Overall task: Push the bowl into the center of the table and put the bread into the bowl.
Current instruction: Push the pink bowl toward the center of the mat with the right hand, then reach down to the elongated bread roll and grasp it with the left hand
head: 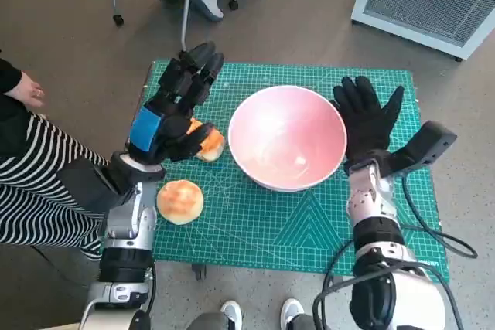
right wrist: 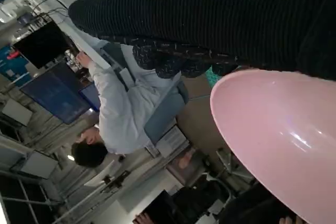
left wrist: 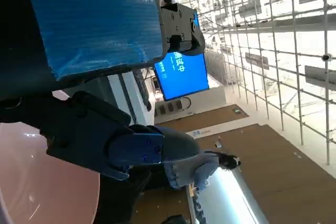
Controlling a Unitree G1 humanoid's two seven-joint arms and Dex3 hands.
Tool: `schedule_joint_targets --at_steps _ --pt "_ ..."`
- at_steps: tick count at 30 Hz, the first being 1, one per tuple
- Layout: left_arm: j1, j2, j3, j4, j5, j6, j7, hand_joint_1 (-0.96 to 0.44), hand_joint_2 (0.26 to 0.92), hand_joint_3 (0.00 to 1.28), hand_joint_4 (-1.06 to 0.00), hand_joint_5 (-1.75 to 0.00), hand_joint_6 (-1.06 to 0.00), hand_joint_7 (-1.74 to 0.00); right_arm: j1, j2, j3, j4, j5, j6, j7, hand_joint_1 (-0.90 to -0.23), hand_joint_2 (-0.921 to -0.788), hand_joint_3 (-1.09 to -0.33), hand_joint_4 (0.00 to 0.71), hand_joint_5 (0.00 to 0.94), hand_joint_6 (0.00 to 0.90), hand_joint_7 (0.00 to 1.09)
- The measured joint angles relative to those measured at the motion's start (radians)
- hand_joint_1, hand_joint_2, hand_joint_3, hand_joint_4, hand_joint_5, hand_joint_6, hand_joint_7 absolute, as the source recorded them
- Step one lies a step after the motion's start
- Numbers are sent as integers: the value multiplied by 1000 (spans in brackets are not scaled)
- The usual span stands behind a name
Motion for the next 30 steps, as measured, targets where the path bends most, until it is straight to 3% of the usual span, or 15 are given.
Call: schedule_joint_targets --at_steps 4,7,14,18,21,25,30 --pt "2 -2 -1 0 0 -4 6 -654 921 350 -98 -3 0 -458 0 -11 20 -3 -16 -19 -1 -663 -921 -904 39 15 99 228" --pt "2 -4 -3 0 1 -5 8 -655 921 351 -97 -3 1 -459 2 -20 48 -19 -46 -59 -5 -665 -921 -904 48 18 100 227" --pt "2 -6 -4 0 1 -7 14 -655 921 355 -98 -2 1 -460 2 -35 75 -35 -64 -97 -8 -672 -921 -902 56 17 105 227" --pt "2 -15 -12 0 9 -5 27 -649 921 366 -108 -7 1 -466 51 -53 159 -127 -155 -250 8 -708 -921 -879 68 18 125 240" --pt "2 -21 -20 -3 12 -1 42 -647 921 372 -123 -14 1 -485 92 -72 212 -237 -201 -371 42 -728 -921 -854 75 18 132 249" --pt "1 -32 -32 -14 13 3 57 -654 921 378 -129 -16 1 -495 141 -84 252 -367 -207 -453 80 -743 -921 -830 92 22 137 260" --pt "-2 -44 -46 -28 13 15 60 -661 921 381 -131 -16 1 -506 222 -84 290 -521 -193 -472 117 -750 -921 -817 107 24 147 277"
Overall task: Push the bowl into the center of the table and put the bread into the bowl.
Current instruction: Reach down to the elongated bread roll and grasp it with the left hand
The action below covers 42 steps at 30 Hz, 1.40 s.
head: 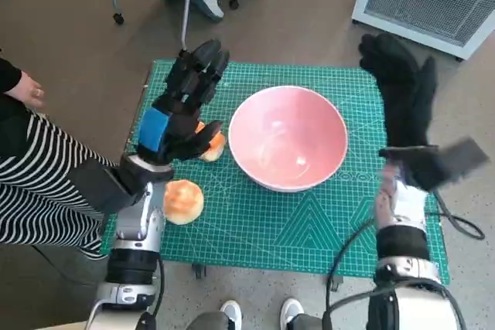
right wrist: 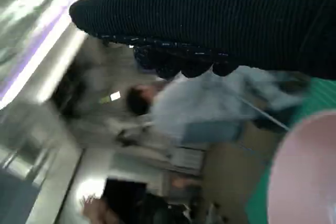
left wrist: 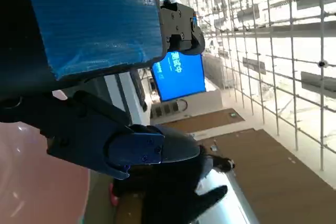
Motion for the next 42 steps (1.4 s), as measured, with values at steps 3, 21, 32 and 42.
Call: schedule_joint_targets --at_steps 3,21,32,42 --pt "-4 -4 -4 -7 -2 3 -2 -655 921 381 -130 -16 1 -509 43 1 22 -90 7 10 15 -752 -921 -807 113 23 147 286" --pt "-95 -21 -17 24 -36 -22 -95 -650 921 364 -137 -21 1 -556 122 -11 104 -317 31 111 30 -765 -921 -775 157 6 81 426" --pt "-99 2 -15 59 -32 -54 -119 -657 921 354 -141 -25 1 -564 133 -13 110 -349 27 143 18 -766 -921 -772 159 5 73 441" --pt "-170 203 -16 77 116 -59 -154 -435 704 222 -68 -2 1 -431 146 -12 118 -385 26 166 7 -767 -921 -768 160 4 68 453"
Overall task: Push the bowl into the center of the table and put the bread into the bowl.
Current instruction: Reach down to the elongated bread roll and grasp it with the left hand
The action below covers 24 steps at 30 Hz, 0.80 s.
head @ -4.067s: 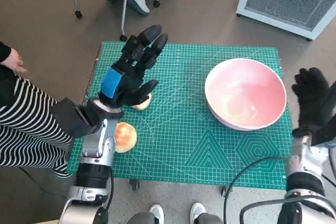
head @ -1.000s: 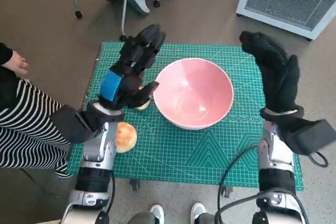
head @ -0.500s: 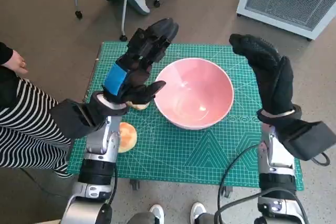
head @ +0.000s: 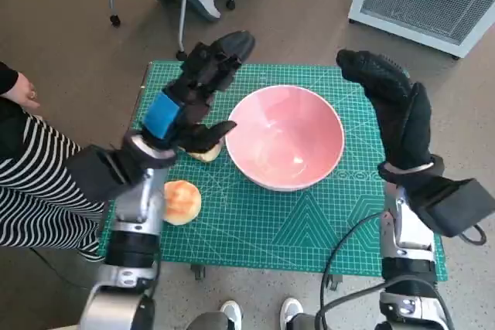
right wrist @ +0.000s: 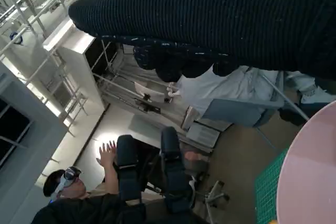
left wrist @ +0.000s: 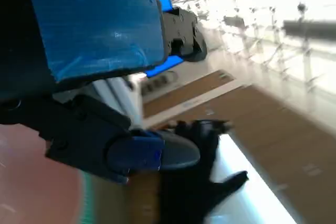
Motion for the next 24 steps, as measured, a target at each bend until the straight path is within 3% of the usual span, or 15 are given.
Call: schedule_joint_targets --at_steps 4,11,17,24 --pt "-50 146 -21 3 125 31 -13 -334 653 182 -25 -1 1 -382 5 0 -1 -15 0 6 -2 -768 -921 -764 162 5 67 457" --pt "-133 341 -79 -20 306 224 -51 -223 697 41 -1 1 -88 -183 21 -1 -3 -28 5 17 -6 -766 -921 -758 167 6 66 462" --pt "-159 380 -117 -13 353 300 -65 -168 717 12 -9 -3 -153 -76 25 0 -3 -29 6 20 -6 -765 -921 -757 173 8 68 466" --pt "-178 378 -187 73 394 268 -74 -188 732 10 -24 -6 -168 -45 25 0 -4 -29 8 20 -6 -766 -921 -757 176 8 70 469"
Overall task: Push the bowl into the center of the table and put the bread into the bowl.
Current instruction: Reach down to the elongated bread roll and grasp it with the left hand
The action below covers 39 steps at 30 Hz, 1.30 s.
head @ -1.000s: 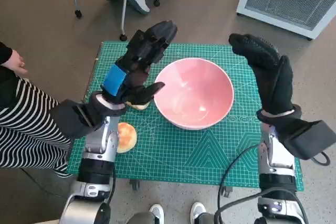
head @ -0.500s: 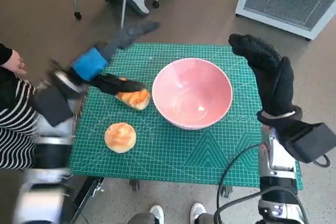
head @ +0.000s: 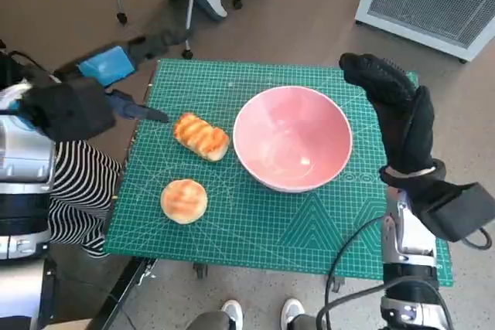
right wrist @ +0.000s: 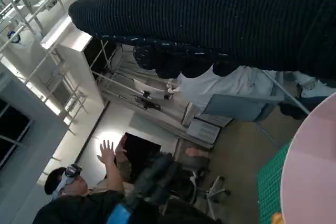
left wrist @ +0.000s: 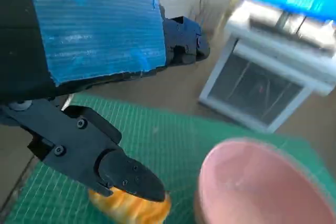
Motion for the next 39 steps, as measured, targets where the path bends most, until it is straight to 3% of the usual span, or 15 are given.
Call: schedule_joint_targets --at_steps 19,39 --pt "-97 -89 -145 301 91 -73 -3 -120 751 13 -12 0 -167 -18 1 2 -8 12 1 -6 -1 -766 -921 -756 178 6 69 472" --pt "-203 -246 -322 665 320 -86 233 -113 743 5 -73 -17 -195 -13 11 0 -13 17 0 -14 -1 -750 -921 -758 174 2 69 473"
